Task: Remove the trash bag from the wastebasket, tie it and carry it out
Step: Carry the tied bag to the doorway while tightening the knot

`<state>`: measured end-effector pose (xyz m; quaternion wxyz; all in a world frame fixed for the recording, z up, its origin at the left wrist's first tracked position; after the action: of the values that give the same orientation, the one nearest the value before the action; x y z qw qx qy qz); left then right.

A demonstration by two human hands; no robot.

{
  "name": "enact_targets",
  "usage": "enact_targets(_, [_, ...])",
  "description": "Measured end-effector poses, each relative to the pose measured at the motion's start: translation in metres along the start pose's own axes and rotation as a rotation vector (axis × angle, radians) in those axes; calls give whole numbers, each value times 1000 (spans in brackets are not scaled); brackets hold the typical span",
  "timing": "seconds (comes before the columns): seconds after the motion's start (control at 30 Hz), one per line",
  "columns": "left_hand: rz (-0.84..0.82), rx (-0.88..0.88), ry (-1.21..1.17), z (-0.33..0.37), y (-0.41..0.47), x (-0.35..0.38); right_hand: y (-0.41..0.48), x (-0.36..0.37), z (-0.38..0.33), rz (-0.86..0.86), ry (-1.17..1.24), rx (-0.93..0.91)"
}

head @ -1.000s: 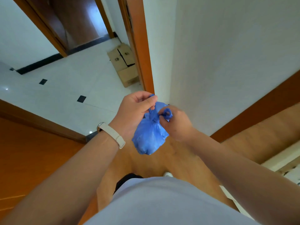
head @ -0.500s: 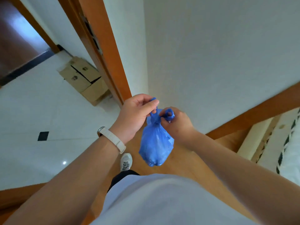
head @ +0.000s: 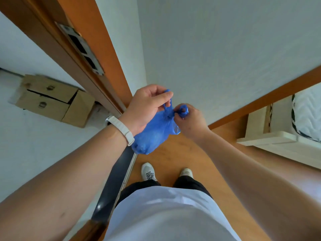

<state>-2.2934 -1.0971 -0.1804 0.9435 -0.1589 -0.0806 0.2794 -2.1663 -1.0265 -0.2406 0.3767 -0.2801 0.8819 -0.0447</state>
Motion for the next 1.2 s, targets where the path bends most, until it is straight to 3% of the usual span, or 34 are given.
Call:
enact_targets(0.23, [-47,-55,14,-30,42,-11,23,23,24,30,71,92])
enact_targets(0.5, [-57,-77,151,-98,98,11,68,60,104,43,179,278])
enact_targets(0.9, [-6,-306,78,-292,171,15,139,135,248,34,137,351])
enact_targets(1.2, [16,-347,181,-429,220,12,180,224,355,-50,105,380])
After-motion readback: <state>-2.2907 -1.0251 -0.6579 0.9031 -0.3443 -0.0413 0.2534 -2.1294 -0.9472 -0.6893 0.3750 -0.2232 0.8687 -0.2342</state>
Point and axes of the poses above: each hand's wrist, its own y-axis towards the middle knuckle, its own x-axis out of the palm, z = x × y, the point moved 9 cm from there along y, towards the middle knuckle, and after that the axes turned 5 degrees about z, right-handed, at the moved point
